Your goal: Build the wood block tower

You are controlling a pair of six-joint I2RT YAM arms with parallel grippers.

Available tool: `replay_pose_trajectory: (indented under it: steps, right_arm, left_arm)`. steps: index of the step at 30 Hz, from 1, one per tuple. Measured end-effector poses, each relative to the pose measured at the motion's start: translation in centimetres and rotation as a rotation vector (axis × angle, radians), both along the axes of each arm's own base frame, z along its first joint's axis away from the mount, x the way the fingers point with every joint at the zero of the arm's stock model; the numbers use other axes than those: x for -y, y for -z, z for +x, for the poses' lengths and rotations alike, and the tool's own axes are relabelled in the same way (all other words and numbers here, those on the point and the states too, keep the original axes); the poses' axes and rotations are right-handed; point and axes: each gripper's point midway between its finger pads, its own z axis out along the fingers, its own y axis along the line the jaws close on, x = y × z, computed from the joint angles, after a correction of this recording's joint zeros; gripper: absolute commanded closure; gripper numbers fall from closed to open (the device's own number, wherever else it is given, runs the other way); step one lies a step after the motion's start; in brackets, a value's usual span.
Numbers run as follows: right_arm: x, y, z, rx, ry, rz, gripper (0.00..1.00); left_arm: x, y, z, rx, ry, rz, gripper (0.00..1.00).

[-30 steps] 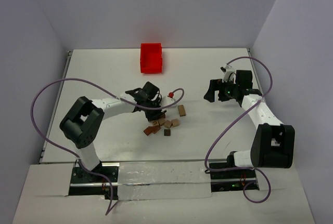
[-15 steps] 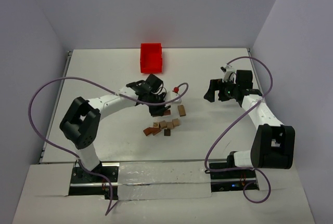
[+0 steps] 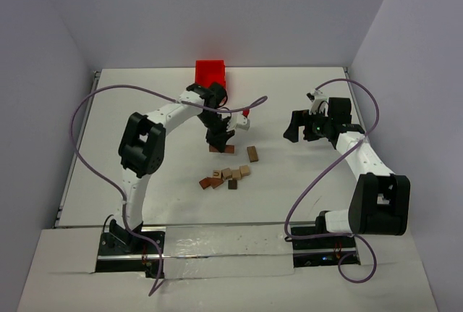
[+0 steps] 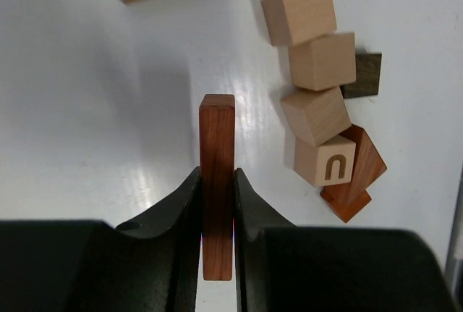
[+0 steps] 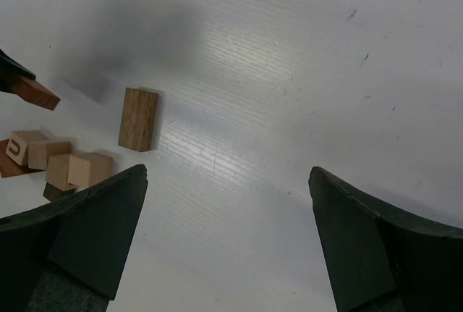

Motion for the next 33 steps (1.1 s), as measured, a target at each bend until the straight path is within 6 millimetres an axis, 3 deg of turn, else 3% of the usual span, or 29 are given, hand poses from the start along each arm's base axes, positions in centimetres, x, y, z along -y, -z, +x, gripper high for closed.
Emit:
replay_pose_trajectory:
  steps: [3, 7, 26, 30, 33]
  right_arm:
    - [0.0, 0.0, 0.0, 0.000, -0.001, 0.000, 0.00]
    - [0.0, 0.2, 0.0, -0.004, -0.002, -0.001, 0.00]
    - [-0.1, 0.9, 0.0, -0.030, -0.005, 0.004, 0.00]
    - [-0.1, 0.9, 0.0, -0.030, -0.005, 0.004, 0.00]
    - [-0.1, 0.9, 0.0, -0.030, -0.005, 0.004, 0.00]
  left_arm:
    - [-1.0, 2.0, -1.0, -0.083, 0.019, 0.041, 0.92]
    - [-1.2, 3.3, -1.3, -0.147, 0.023, 0.047, 0.91]
    - [-0.7, 4.8, 0.2, -0.191, -0.036, -0.010, 0.72]
    - [-0.4, 4.8, 0.8, -0.183, -0.040, -0.018, 0.62]
    - [-0.2, 4.6, 1.2, -0.175, -0.045, -0.023, 0.49]
